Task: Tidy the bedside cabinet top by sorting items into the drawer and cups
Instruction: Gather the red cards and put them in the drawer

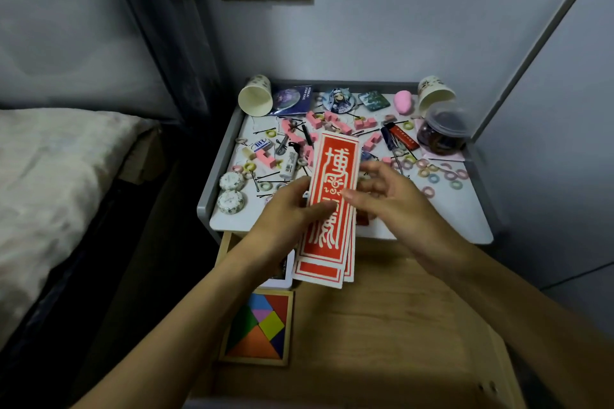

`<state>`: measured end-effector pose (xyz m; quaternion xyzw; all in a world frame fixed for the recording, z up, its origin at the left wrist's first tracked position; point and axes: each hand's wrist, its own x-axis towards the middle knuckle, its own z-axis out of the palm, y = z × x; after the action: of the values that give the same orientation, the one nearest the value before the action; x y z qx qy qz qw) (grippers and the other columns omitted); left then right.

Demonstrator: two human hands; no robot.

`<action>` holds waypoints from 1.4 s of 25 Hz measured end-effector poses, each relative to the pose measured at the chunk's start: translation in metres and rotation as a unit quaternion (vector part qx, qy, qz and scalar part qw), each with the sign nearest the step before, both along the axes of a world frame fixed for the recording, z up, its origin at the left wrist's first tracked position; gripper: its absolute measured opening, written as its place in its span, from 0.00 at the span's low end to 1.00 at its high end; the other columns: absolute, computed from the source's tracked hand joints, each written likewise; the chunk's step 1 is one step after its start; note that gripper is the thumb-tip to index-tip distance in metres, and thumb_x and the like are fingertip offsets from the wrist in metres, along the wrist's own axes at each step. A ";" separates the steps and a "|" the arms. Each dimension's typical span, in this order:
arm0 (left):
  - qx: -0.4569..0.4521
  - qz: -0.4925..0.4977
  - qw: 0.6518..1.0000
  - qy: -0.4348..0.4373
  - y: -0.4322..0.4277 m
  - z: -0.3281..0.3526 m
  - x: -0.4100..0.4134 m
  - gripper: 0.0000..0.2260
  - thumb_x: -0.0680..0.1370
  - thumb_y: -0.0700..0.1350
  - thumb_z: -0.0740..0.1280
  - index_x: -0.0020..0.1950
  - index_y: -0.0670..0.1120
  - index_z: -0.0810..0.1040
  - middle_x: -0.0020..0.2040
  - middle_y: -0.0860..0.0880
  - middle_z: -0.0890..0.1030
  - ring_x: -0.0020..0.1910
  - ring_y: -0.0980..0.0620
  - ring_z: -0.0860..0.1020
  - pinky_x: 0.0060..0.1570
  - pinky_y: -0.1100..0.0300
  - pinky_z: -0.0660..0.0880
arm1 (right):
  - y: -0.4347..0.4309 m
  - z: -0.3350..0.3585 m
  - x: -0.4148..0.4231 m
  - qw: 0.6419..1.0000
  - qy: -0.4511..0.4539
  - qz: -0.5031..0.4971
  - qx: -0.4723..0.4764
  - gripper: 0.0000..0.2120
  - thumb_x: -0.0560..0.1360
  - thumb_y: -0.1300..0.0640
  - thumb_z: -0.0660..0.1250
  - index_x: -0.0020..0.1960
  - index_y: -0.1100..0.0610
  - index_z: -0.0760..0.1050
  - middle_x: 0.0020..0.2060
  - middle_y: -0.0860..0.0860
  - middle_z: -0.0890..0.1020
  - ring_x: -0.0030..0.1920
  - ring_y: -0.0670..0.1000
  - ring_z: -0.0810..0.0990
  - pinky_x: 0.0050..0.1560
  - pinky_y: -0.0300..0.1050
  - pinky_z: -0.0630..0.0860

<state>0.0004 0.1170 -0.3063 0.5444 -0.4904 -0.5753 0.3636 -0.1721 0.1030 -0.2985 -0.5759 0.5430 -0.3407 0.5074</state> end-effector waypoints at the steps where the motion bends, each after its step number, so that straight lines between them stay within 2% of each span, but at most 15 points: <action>1: -0.001 -0.022 1.000 -0.012 0.001 0.001 -0.001 0.12 0.79 0.43 0.66 0.62 0.50 0.75 0.49 0.49 0.85 0.44 0.52 0.85 0.44 0.60 0.82 | -0.002 0.000 0.000 0.999 -0.033 -0.023 0.014 0.24 0.76 0.55 0.69 0.69 0.48 0.67 0.50 0.47 0.83 0.48 0.43 0.84 0.52 0.46 0.81; 3: 0.025 -0.046 0.999 -0.006 0.003 0.002 -0.003 0.11 0.79 0.45 0.67 0.62 0.50 0.76 0.48 0.48 0.85 0.44 0.51 0.85 0.46 0.57 0.82 | -0.005 -0.001 0.001 0.994 -0.090 -0.067 0.011 0.28 0.76 0.61 0.68 0.73 0.47 0.63 0.51 0.48 0.84 0.49 0.45 0.85 0.47 0.45 0.82; 6: 0.109 -0.061 0.989 0.072 0.007 0.009 -0.006 0.11 0.79 0.49 0.67 0.58 0.47 0.79 0.45 0.48 0.86 0.42 0.50 0.85 0.43 0.59 0.81 | -0.009 0.000 -0.002 0.980 -0.174 -0.093 -0.029 0.31 0.77 0.65 0.66 0.74 0.43 0.61 0.55 0.53 0.82 0.51 0.48 0.84 0.41 0.41 0.81; 7: 0.133 -0.086 0.983 0.088 0.008 0.010 -0.006 0.12 0.79 0.50 0.67 0.59 0.46 0.79 0.47 0.47 0.86 0.45 0.48 0.85 0.44 0.58 0.81 | -0.010 0.002 -0.003 0.976 -0.190 -0.098 -0.042 0.31 0.78 0.65 0.65 0.74 0.43 0.62 0.55 0.54 0.81 0.51 0.48 0.84 0.40 0.39 0.80; 10: 0.190 -0.168 0.960 0.123 0.010 0.009 -0.005 0.17 0.80 0.51 0.63 0.65 0.43 0.76 0.55 0.40 0.83 0.54 0.39 0.82 0.54 0.46 0.79 | -0.010 0.007 -0.003 0.973 -0.199 -0.089 -0.071 0.28 0.78 0.67 0.64 0.72 0.45 0.64 0.54 0.55 0.82 0.47 0.47 0.84 0.34 0.35 0.77; 12: 0.199 -0.171 0.957 0.125 0.010 0.007 -0.006 0.17 0.81 0.50 0.62 0.64 0.42 0.77 0.51 0.39 0.82 0.51 0.38 0.82 0.50 0.45 0.79 | -0.009 0.005 -0.001 0.978 -0.185 -0.072 -0.071 0.27 0.78 0.66 0.64 0.70 0.44 0.65 0.56 0.55 0.81 0.50 0.47 0.84 0.37 0.37 0.78; 16: 0.139 -0.133 0.980 0.042 0.010 -0.001 -0.009 0.11 0.81 0.47 0.64 0.58 0.42 0.78 0.43 0.43 0.79 0.41 0.46 0.80 0.41 0.50 0.80 | -0.006 0.004 0.003 0.987 -0.106 -0.081 -0.088 0.19 0.80 0.57 0.64 0.68 0.46 0.67 0.57 0.51 0.80 0.51 0.42 0.83 0.40 0.34 0.78; 20: 0.152 -0.124 0.980 -0.021 0.009 -0.011 -0.016 0.06 0.82 0.48 0.62 0.52 0.47 0.76 0.38 0.47 0.78 0.37 0.49 0.80 0.36 0.50 0.81 | 0.006 0.003 0.011 0.985 -0.100 -0.083 -0.110 0.20 0.75 0.44 0.66 0.66 0.38 0.67 0.56 0.41 0.78 0.55 0.40 0.79 0.50 0.40 0.79; 22: 0.149 -0.117 0.981 -0.045 0.008 -0.015 -0.020 0.05 0.82 0.49 0.62 0.49 0.49 0.75 0.40 0.46 0.76 0.37 0.48 0.80 0.35 0.50 0.80 | 0.009 -0.001 0.016 0.985 -0.100 -0.090 -0.112 0.19 0.75 0.46 0.68 0.64 0.36 0.67 0.51 0.36 0.79 0.53 0.39 0.80 0.51 0.43 0.80; 25: 0.097 -0.101 0.986 -0.088 0.006 -0.018 -0.021 0.04 0.81 0.50 0.63 0.47 0.53 0.75 0.45 0.45 0.77 0.40 0.48 0.78 0.34 0.53 0.79 | 0.010 -0.006 0.020 0.981 -0.110 -0.110 -0.120 0.20 0.76 0.50 0.69 0.62 0.35 0.67 0.54 0.41 0.79 0.54 0.44 0.81 0.55 0.52 0.80; 27: 0.057 -0.096 0.988 -0.105 0.006 -0.018 -0.020 0.02 0.80 0.49 0.65 0.48 0.54 0.75 0.46 0.46 0.80 0.43 0.49 0.78 0.35 0.54 0.79 | 0.010 -0.005 0.021 0.977 -0.124 -0.115 -0.128 0.21 0.77 0.52 0.68 0.63 0.35 0.66 0.55 0.42 0.79 0.54 0.43 0.81 0.53 0.48 0.81; 30: 0.021 -0.091 0.987 -0.128 0.006 -0.015 -0.019 0.01 0.78 0.49 0.67 0.49 0.54 0.77 0.45 0.50 0.81 0.46 0.50 0.80 0.40 0.55 0.79 | 0.011 -0.001 0.021 0.971 -0.143 -0.124 -0.147 0.25 0.78 0.54 0.67 0.69 0.37 0.63 0.57 0.38 0.77 0.53 0.35 0.78 0.46 0.36 0.80; 32: 0.011 -0.087 0.988 -0.129 0.007 -0.014 -0.021 0.03 0.78 0.50 0.67 0.51 0.53 0.78 0.43 0.52 0.80 0.46 0.50 0.80 0.40 0.55 0.79 | 0.011 -0.002 0.021 0.968 -0.151 -0.129 -0.152 0.24 0.78 0.54 0.67 0.69 0.37 0.63 0.57 0.37 0.77 0.55 0.36 0.78 0.47 0.37 0.80; 35: -0.017 -0.074 0.984 -0.159 0.009 -0.014 -0.023 0.04 0.80 0.50 0.65 0.54 0.53 0.76 0.41 0.50 0.79 0.44 0.47 0.81 0.37 0.54 0.81 | 0.012 -0.004 0.021 0.968 -0.145 -0.134 -0.153 0.21 0.79 0.55 0.66 0.67 0.40 0.66 0.50 0.35 0.80 0.54 0.39 0.80 0.50 0.45 0.82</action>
<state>-0.0229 0.1264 -0.3208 0.5853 -0.5904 -0.4979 0.2467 -0.1512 0.1150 -0.3022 -0.5131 0.4770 -0.5648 0.4361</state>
